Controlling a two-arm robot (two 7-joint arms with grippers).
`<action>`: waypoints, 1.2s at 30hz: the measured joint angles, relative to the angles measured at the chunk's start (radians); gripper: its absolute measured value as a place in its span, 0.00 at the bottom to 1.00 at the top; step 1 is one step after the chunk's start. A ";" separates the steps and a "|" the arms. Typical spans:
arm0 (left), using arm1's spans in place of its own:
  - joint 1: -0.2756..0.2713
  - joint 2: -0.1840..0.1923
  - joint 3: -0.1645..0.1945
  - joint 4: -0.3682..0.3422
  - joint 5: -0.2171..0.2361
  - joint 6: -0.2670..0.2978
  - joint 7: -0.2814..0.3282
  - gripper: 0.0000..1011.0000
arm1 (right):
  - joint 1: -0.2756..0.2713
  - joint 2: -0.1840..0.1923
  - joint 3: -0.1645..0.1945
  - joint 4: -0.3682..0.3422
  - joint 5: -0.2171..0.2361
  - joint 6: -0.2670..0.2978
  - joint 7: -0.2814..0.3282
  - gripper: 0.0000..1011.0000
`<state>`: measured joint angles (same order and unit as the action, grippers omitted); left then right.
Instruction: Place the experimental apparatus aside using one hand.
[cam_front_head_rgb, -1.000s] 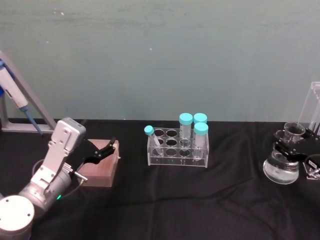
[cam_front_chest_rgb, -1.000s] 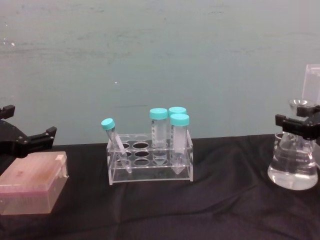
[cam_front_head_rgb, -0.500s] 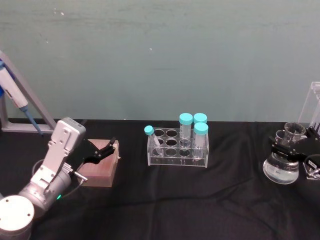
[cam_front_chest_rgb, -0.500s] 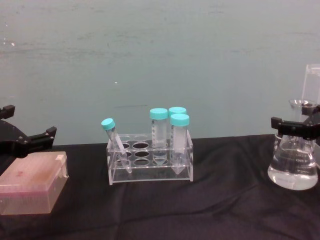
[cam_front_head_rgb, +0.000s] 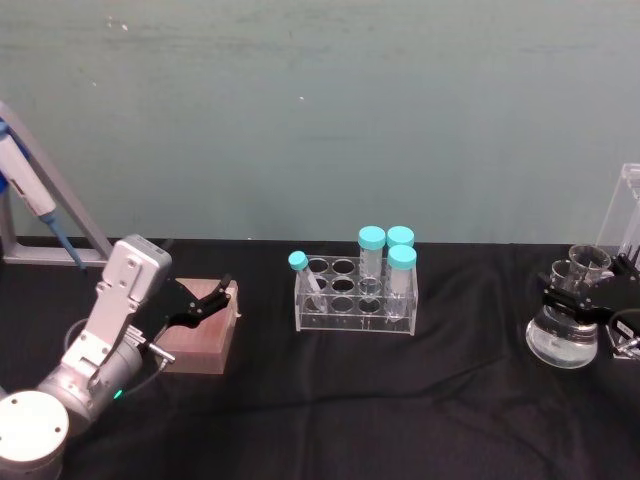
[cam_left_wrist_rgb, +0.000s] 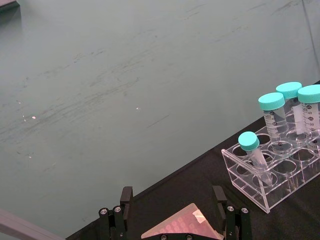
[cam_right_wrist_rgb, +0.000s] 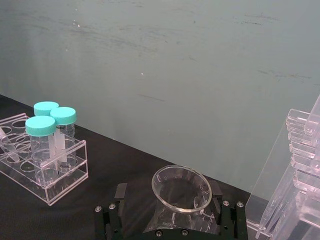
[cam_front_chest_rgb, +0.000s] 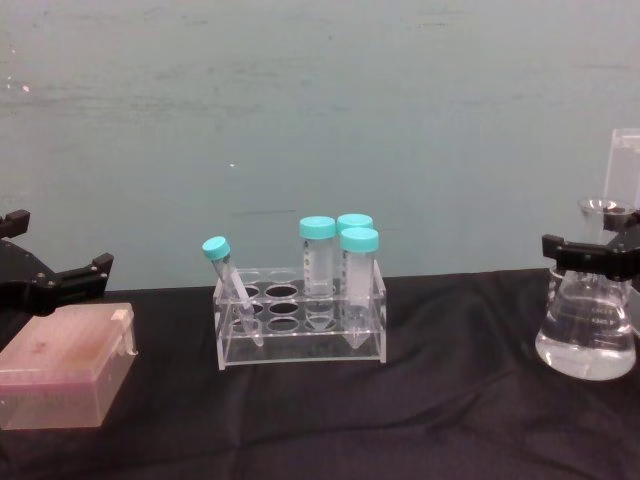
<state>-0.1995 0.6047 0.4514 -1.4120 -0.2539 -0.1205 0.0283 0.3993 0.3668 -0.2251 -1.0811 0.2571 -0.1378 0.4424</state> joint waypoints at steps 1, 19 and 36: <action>0.000 0.000 0.000 0.000 0.000 0.000 0.000 0.99 | 0.000 0.000 0.000 0.000 0.000 0.000 0.000 0.99; 0.000 0.000 0.000 0.000 0.000 0.000 0.000 0.99 | -0.026 -0.003 0.006 -0.037 -0.019 0.006 -0.032 0.99; 0.000 0.000 0.000 0.000 0.000 0.000 0.000 0.99 | -0.076 0.005 0.029 -0.106 -0.023 0.028 -0.056 0.99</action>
<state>-0.1996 0.6047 0.4514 -1.4120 -0.2539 -0.1205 0.0283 0.3230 0.3719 -0.1959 -1.1872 0.2340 -0.1102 0.3859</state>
